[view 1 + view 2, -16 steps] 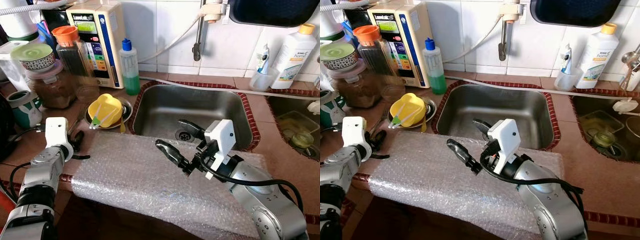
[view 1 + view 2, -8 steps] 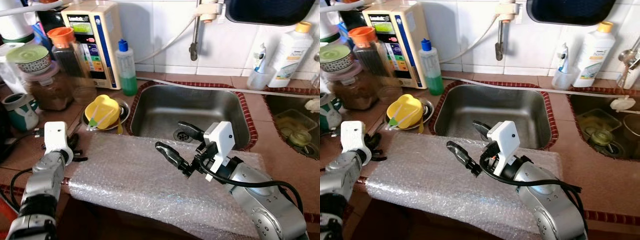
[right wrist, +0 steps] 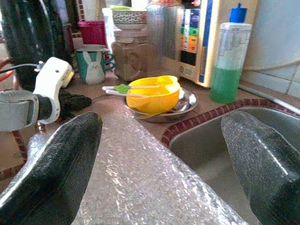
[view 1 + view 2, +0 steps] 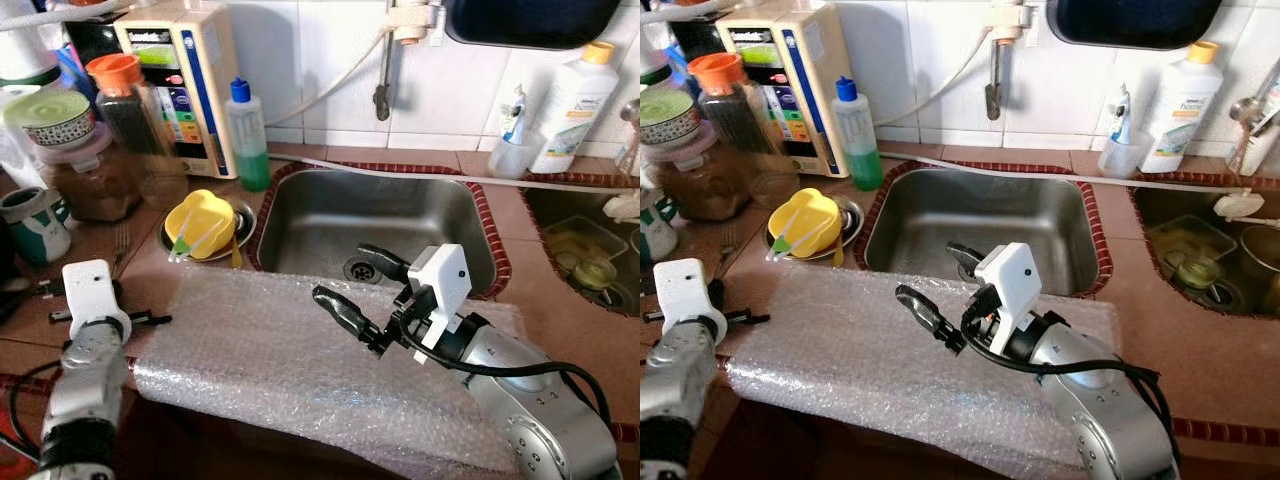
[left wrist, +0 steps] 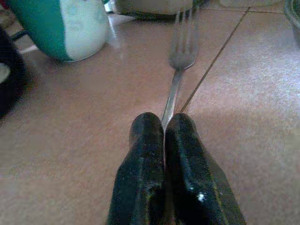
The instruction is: Kitchen organization
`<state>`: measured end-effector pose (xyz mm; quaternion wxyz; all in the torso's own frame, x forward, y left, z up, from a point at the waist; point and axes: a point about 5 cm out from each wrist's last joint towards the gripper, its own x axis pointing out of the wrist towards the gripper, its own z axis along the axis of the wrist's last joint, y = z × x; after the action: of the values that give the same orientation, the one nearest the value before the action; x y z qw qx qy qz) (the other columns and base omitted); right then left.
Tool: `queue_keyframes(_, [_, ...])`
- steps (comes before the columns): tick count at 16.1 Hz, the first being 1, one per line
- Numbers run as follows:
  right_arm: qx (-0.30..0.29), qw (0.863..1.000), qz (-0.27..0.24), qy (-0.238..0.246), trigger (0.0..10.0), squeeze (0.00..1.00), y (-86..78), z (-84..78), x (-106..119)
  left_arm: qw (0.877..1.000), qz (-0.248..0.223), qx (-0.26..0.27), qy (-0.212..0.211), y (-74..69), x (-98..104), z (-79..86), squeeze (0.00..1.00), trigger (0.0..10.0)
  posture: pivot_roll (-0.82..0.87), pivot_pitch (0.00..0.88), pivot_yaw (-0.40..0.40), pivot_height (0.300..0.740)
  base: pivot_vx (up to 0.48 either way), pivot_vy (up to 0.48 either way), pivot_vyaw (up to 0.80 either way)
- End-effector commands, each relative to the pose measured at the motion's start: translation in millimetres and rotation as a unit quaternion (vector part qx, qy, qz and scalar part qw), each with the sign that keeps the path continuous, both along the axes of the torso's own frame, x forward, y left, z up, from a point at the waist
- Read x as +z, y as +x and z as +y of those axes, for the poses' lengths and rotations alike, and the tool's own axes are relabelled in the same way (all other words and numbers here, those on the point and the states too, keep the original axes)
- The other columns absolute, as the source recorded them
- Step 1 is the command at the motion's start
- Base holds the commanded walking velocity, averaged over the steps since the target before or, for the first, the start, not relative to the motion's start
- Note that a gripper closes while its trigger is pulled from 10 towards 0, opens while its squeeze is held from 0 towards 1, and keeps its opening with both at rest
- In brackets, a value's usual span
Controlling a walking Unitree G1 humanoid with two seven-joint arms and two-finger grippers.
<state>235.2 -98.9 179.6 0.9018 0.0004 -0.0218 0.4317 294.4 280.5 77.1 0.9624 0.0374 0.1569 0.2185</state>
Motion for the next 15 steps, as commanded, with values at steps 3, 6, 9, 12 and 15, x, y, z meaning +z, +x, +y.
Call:
queue_keyframes(3, [0.007,1.0,-0.011,-0.003,10.0,0.0,0.3,3.1,3,0.999,-0.014,-0.007,0.052,-4.7,2,-11.8,0.0,0.0,-0.04,0.002,0.037,0.74,0.0,0.0,0.0])
queue_keyframes(6, [0.006,1.0,-0.012,-0.004,10.0,0.0,0.3,3.6,2,0.999,-0.028,0.005,0.035,-2.2,4,-15.5,0.0,0.0,-0.04,0.005,0.034,0.74,0.0,0.0,0.0])
queue_keyframes(9, [0.003,1.0,-0.016,-0.008,10.0,0.0,1.7,3.5,2,0.997,-0.063,0.026,0.034,1.6,16,-11.3,0.0,7.5,-0.04,0.002,0.037,0.74,0.0,0.0,0.0])
queue_keyframes(12, [0.002,1.0,-0.017,-0.01,10.0,0.0,2.3,3.7,2,0.993,-0.109,0.043,0.007,7.1,30,-10.2,0.84,10.0,-0.04,0.002,0.038,0.74,0.0,0.0,0.0])
queue_keyframes(15, [0.0,1.0,-0.02,-0.013,10.0,0.0,1.8,4.4,1,0.991,-0.131,0.036,-0.007,18.0,41,-11.6,1.0,10.0,-0.05,0.003,0.041,0.74,0.0,0.0,0.0])
